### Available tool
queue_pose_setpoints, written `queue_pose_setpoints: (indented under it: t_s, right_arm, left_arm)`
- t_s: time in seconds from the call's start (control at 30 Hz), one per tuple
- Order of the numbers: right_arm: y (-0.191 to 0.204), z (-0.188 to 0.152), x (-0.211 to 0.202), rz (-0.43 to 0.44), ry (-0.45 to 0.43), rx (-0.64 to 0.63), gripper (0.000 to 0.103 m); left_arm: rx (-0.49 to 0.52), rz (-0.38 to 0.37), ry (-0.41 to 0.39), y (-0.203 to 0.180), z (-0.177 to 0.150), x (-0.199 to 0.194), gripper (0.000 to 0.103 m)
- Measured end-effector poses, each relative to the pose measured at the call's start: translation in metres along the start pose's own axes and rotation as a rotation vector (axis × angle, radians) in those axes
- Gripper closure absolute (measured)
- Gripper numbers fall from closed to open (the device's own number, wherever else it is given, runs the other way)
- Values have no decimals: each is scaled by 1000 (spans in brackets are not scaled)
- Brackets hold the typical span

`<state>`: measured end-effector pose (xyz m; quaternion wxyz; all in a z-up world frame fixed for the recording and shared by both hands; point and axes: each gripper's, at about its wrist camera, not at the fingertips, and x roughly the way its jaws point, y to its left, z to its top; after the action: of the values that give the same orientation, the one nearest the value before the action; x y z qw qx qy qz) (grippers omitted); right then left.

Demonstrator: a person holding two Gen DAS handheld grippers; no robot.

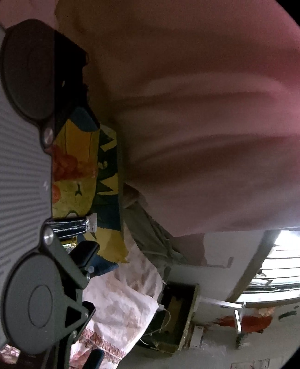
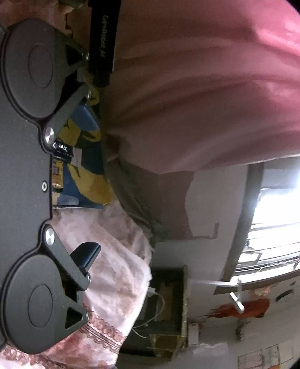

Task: Organize snacks
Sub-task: 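Open the left gripper to drop the orange while the right gripper releases the biscuit packet, then withdraw both grippers from the tray back toward the snack pile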

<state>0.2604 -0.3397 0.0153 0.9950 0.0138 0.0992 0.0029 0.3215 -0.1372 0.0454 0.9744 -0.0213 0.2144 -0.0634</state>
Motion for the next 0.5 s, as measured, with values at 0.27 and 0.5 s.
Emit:
queue_pose_setpoints:
  t_s: [0.27,0.5]
  right_arm:
    - [15,5,-46,24,-19,-30,1]
    - [21,0,-78,26,-11,4,1]
  left_arm:
    - [-23,27,-29,20,-8,-49,0]
    - [-58,89,-37,49,-22,-86,0]
